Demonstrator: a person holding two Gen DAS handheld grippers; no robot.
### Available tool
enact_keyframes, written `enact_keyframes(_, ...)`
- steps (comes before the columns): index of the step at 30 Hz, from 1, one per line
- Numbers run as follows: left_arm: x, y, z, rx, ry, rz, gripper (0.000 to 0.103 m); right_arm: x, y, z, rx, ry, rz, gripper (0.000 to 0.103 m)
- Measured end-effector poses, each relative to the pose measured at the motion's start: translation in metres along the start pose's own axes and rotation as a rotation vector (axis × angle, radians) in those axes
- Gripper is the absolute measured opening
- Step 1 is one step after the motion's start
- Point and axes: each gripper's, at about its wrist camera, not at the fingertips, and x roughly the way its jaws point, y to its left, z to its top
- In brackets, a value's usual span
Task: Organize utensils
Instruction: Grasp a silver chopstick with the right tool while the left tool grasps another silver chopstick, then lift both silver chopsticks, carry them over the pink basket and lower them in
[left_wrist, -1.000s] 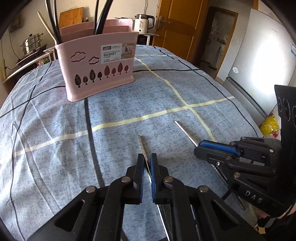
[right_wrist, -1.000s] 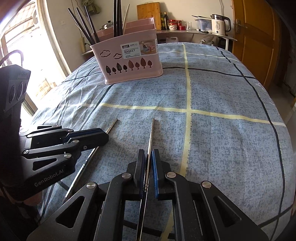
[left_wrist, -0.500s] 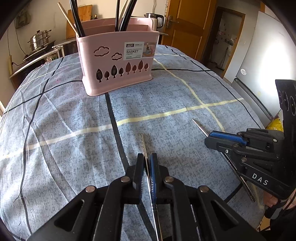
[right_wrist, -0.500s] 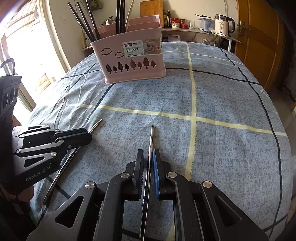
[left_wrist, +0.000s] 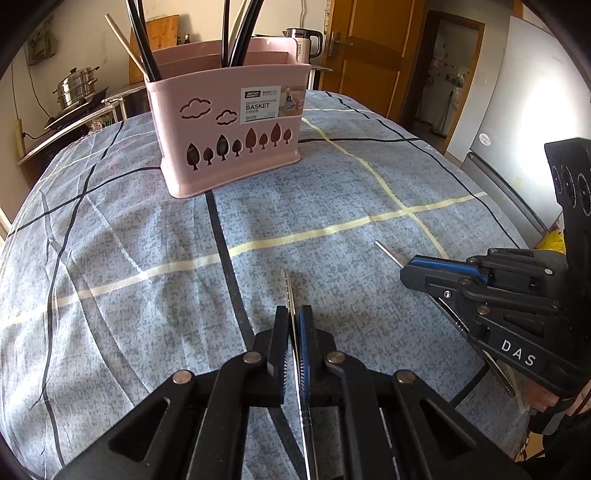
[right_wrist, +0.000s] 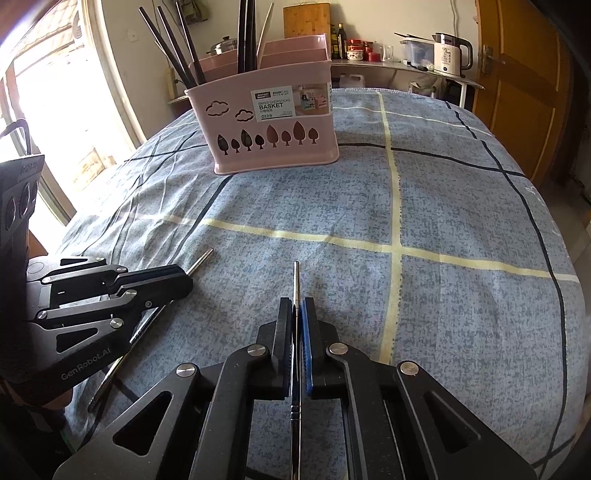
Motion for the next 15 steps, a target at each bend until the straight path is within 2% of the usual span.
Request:
enact_keyframes(7, -0.025, -0.001, 0.010, -0.002, -0.071, -0.031, 0.005, -0.017, -0.001, 0.010, 0.013, -0.064, 0.017, 0.005)
enact_keyframes(15, -0.058, 0.001, 0.040, 0.015, -0.168, -0.064, 0.005, -0.042, -0.006, 0.036, 0.037, -0.160, 0.055, 0.005)
